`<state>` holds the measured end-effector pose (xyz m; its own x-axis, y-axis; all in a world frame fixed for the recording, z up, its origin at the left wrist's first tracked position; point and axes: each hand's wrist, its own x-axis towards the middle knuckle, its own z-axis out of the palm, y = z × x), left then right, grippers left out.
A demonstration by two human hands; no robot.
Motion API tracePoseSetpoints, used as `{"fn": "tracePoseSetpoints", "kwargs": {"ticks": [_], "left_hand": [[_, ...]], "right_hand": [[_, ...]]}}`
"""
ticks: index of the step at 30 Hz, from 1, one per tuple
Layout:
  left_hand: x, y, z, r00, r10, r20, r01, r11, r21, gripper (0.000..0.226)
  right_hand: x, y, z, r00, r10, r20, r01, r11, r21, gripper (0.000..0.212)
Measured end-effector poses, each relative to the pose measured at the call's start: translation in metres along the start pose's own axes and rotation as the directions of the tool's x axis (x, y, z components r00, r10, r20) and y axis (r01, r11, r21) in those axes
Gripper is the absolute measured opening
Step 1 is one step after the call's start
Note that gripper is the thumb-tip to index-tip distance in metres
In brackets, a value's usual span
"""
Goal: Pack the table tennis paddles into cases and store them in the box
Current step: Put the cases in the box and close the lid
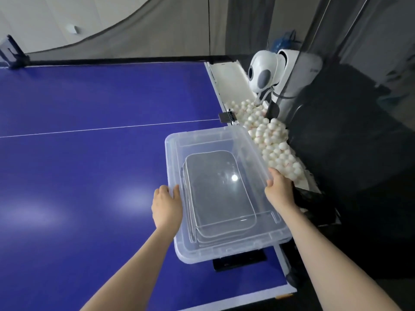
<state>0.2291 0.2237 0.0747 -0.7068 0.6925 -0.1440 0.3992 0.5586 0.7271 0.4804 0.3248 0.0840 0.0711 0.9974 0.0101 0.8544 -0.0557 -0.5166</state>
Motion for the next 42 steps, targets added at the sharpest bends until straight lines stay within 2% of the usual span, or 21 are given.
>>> {"fn": "tracePoseSetpoints", "kwargs": {"ticks": [5,15,20,24,26,28,30,33,35,36,38,40,42], "left_hand": [[-0.003,0.0,0.006,1.0,0.002,0.023,-0.002,1.0,-0.016,0.041],[0.002,-0.003,0.011,0.985,-0.03,0.167,0.034,0.999,-0.016,0.043],[0.002,-0.005,0.013,0.984,-0.052,0.171,0.053,0.999,-0.004,0.042],[0.001,-0.006,0.012,0.983,-0.058,0.175,0.063,0.998,-0.022,0.042],[0.003,-0.007,0.011,0.979,-0.071,0.191,0.083,0.995,-0.055,0.045],[0.004,-0.008,0.008,0.972,-0.092,0.217,0.115,0.989,-0.092,0.051],[0.003,-0.01,0.005,0.963,-0.093,0.253,0.128,0.984,-0.127,0.06],[-0.011,-0.016,0.001,0.964,0.011,0.265,0.025,0.991,-0.133,0.08],[-0.026,-0.021,0.0,0.965,0.16,0.208,-0.17,0.985,0.03,0.087],[-0.034,-0.024,0.0,0.942,0.27,0.197,-0.3,0.943,0.141,0.086],[-0.044,-0.031,0.002,0.844,0.471,0.256,-0.533,0.791,0.3,0.079],[-0.048,-0.036,0.004,0.773,0.529,0.351,-0.635,0.648,0.421,0.071],[-0.049,-0.039,0.006,0.768,0.506,0.392,-0.64,0.601,0.479,0.069]], "right_hand": [[-0.004,0.007,0.002,0.999,-0.043,-0.007,0.043,0.998,-0.056,0.039],[-0.01,0.018,0.014,0.993,-0.117,0.008,0.118,0.989,-0.091,0.047],[-0.009,0.022,0.019,0.99,-0.135,0.032,0.138,0.982,-0.13,0.054],[-0.014,0.018,0.01,0.987,-0.153,0.04,0.156,0.984,-0.09,0.049],[-0.03,0.011,0.001,0.974,-0.223,-0.035,0.223,0.974,-0.03,0.048],[-0.058,0.006,-0.005,0.933,-0.346,-0.097,0.349,0.937,0.019,0.045],[-0.093,0.008,-0.007,0.883,-0.465,-0.061,0.467,0.884,0.022,0.045],[-0.138,0.018,-0.001,0.793,-0.605,0.073,0.609,0.792,-0.041,0.056],[-0.155,0.027,0.006,0.737,-0.658,0.155,0.675,0.727,-0.122,0.067],[-0.16,0.031,0.01,0.716,-0.671,0.193,0.698,0.694,-0.177,0.072],[-0.164,0.036,0.014,0.69,-0.681,0.245,0.723,0.628,-0.288,0.083],[-0.163,0.039,0.017,0.683,-0.688,0.243,0.725,0.6,-0.339,0.089],[-0.16,0.039,0.02,0.686,-0.697,0.208,0.716,0.598,-0.359,0.09]]}}
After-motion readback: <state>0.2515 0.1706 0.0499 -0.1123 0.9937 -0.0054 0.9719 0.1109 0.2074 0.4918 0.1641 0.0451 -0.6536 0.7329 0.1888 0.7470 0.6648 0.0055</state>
